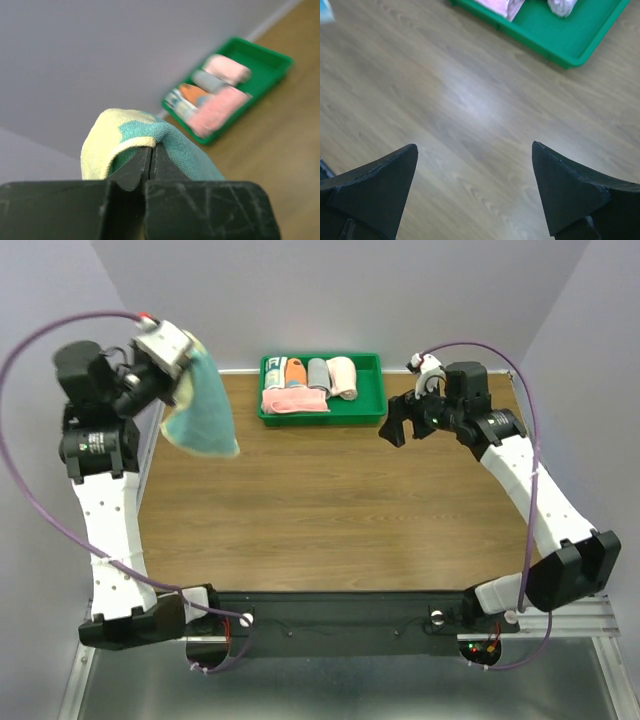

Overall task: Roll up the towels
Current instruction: Move the towel to the center of the board

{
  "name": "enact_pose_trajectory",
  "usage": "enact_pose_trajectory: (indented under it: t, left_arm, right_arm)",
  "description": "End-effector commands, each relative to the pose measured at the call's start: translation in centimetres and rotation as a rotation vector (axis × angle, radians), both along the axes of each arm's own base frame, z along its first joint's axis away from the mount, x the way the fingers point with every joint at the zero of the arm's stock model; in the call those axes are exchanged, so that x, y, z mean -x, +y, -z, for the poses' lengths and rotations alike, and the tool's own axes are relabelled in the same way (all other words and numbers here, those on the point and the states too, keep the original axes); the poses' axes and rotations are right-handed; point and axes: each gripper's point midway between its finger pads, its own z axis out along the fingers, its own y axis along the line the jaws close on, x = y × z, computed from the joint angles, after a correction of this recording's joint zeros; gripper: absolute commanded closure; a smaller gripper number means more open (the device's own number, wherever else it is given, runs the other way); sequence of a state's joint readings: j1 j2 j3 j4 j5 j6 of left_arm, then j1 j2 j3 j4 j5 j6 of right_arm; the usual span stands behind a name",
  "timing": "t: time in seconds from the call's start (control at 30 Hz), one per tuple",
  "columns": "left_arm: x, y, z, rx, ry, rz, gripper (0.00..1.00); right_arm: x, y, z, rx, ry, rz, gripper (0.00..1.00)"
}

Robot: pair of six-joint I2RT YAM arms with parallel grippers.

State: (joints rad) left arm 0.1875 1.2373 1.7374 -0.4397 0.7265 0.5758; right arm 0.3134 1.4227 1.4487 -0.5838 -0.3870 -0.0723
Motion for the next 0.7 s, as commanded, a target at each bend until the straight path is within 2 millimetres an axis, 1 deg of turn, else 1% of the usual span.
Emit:
enact_pose_trajectory:
  t: [0.0, 0.03, 0.07, 0.1, 0.13, 0.17, 0.2, 0.23, 0.27, 0.3, 0.33, 0.37, 0.4, 0.43, 0.47, 0.5, 0.57, 0.6, 0.63, 0.67]
  left_arm:
    - [6.1, -5.9, 9.6, -0.185, 0.239, 0.252, 1.00]
    - [7.3, -7.2, 10.7, -0.214, 0.254, 0.308, 1.00]
    - [9.0, -7.8, 12.5, -0.274, 0.286, 0.374, 1.00]
    - [10.5, -9.2, 14.3, -0.289, 0.324, 0.445, 1.00]
    - [11.0, -9.8, 15.4, -0.291, 0.357, 0.466, 1.00]
    - [10.8, -9.8, 16.5, -0.303, 0.390, 0.443, 1.00]
    - [10.6, -10.3, 18.3, -0.312, 0.454, 0.447, 1.00]
    - [10.5, -10.6, 19.2, -0.326, 0.488, 0.446, 1.00]
    - [9.6, -10.5, 20.0, -0.375, 0.500, 0.405, 1.00]
    - [8.4, -10.5, 20.2, -0.368, 0.531, 0.356, 1.00]
    - [7.5, -10.2, 19.9, -0.377, 0.522, 0.324, 1.00]
    - [6.4, -9.3, 19.4, -0.403, 0.506, 0.255, 1.00]
    - [5.2, -9.3, 17.3, -0.410, 0.414, 0.212, 1.00]
    - [4.5, -9.0, 15.9, -0.442, 0.342, 0.174, 1.00]
    - [3.6, -8.6, 13.9, -0.496, 0.235, 0.106, 1.00]
    - [3.7, -8.2, 12.1, -0.559, 0.141, 0.082, 1.00]
    - [3.4, -6.9, 9.9, -0.638, 0.048, -0.012, 1.00]
    - [3.4, -7.0, 9.3, -0.658, 0.024, -0.016, 1.00]
    - [3.7, -7.7, 7.9, -0.658, -0.011, -0.008, 1.00]
    - [3.9, -8.2, 7.6, -0.653, -0.010, 0.003, 1.00]
  right_arm:
    - [3.7, -0.3, 0.9, -0.007, 0.071, -0.061, 0.00]
    - [3.9, -0.3, 1.0, -0.005, 0.078, -0.062, 0.00]
    - [4.7, -0.5, 1.3, -0.010, 0.087, -0.073, 0.00]
    - [5.3, -0.5, 1.6, -0.016, 0.105, -0.083, 0.00]
    - [5.7, -0.6, 1.9, -0.012, 0.114, -0.085, 0.00]
    - [6.2, -0.7, 2.5, -0.012, 0.131, -0.086, 0.00]
    - [6.4, -0.8, 2.9, -0.007, 0.143, -0.087, 0.00]
    - [6.6, -1.0, 3.3, 0.001, 0.160, -0.080, 0.00]
    - [6.5, -1.2, 3.6, 0.013, 0.165, -0.068, 0.00]
    - [6.5, -1.5, 3.7, 0.025, 0.164, -0.061, 0.00]
    - [6.4, -1.8, 3.8, 0.036, 0.161, -0.049, 0.00]
    - [6.3, -2.0, 3.7, 0.043, 0.154, -0.043, 0.00]
    - [6.1, -2.4, 3.4, 0.047, 0.145, -0.031, 0.00]
    - [6.0, -2.7, 3.3, 0.057, 0.139, -0.019, 0.00]
    - [5.9, -3.0, 3.2, 0.061, 0.132, -0.010, 0.00]
    - [5.6, -3.7, 3.0, 0.066, 0.125, 0.008, 0.00]
    - [5.3, -4.4, 2.8, 0.069, 0.116, 0.018, 0.00]
    - [5.2, -4.8, 2.8, 0.069, 0.113, 0.027, 0.00]
    - [4.8, -5.5, 2.5, 0.048, 0.118, 0.041, 0.00]
    - [4.6, -6.0, 2.4, 0.032, 0.123, 0.045, 0.00]
